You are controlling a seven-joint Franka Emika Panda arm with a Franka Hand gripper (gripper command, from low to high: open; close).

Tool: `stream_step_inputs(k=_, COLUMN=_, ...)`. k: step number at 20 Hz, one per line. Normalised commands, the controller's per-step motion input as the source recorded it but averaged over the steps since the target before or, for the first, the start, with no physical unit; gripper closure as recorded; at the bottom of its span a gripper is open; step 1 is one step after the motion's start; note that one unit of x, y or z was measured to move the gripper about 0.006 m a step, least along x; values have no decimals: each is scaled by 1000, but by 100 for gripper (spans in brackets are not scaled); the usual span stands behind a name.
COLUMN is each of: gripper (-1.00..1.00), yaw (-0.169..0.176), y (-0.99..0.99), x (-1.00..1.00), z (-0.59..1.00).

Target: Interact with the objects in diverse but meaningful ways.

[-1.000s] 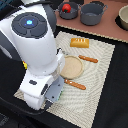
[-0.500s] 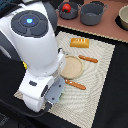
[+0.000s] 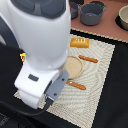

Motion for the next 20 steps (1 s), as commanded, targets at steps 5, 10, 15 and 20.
stream_step_inputs(k=5, gripper=100, yaw=0, y=493, x=-677, z=14)
stream_step_inputs(k=10, gripper=100, yaw=0, y=438, x=-694, z=83)
stream_step_inputs(k=15, gripper=100, yaw=0, y=525, x=-621, z=32)
stream_step_inputs(k=20, gripper=100, yaw=0, y=570, x=-617, z=32)
